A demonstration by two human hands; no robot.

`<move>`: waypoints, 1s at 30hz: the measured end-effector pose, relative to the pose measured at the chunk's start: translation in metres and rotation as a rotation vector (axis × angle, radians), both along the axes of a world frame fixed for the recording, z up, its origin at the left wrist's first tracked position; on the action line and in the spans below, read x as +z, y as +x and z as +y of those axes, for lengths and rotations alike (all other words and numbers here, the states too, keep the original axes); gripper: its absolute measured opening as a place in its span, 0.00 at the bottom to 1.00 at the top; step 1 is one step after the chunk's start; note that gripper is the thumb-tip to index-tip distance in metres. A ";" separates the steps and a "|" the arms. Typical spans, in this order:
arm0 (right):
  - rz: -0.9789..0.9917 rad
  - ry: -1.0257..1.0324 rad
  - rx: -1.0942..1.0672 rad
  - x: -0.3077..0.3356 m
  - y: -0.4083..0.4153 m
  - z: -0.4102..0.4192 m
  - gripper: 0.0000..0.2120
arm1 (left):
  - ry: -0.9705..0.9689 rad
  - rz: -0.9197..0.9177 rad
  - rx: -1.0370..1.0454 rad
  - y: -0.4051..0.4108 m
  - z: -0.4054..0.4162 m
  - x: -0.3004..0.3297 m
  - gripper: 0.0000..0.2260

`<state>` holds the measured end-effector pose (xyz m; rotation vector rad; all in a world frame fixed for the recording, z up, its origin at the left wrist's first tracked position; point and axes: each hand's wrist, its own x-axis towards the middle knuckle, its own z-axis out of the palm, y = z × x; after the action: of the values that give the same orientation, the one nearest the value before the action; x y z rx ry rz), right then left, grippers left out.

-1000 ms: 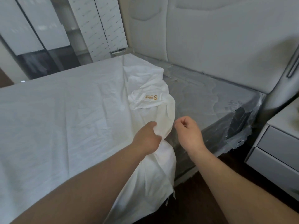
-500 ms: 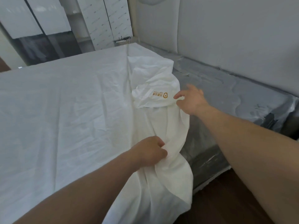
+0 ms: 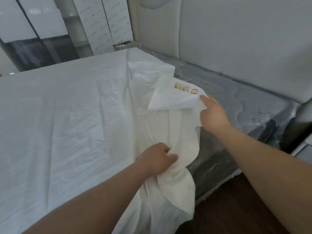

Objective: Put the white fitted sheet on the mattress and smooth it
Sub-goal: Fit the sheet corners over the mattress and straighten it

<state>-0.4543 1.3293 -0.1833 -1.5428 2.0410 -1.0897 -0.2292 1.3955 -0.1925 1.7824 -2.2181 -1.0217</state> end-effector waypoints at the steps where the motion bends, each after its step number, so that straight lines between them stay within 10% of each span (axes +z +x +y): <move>1: -0.087 -0.031 -0.120 0.005 -0.016 0.012 0.31 | -0.028 0.013 -0.012 -0.006 0.003 0.001 0.16; 10: -0.276 0.114 -0.684 -0.027 -0.175 0.155 0.22 | -0.086 0.100 -0.296 -0.101 0.055 0.000 0.18; 21: -1.086 0.451 -0.395 -0.071 -0.074 0.179 0.29 | -0.252 -0.151 -0.312 -0.115 0.063 -0.014 0.18; 30: -1.309 0.367 -0.366 -0.093 -0.023 0.142 0.24 | -0.331 -0.451 -0.233 -0.055 0.059 -0.022 0.24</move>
<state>-0.4772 1.4708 -0.2759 -0.0750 1.3898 -1.2312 -0.2841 1.4544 -0.2148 1.7617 -2.7067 -0.2553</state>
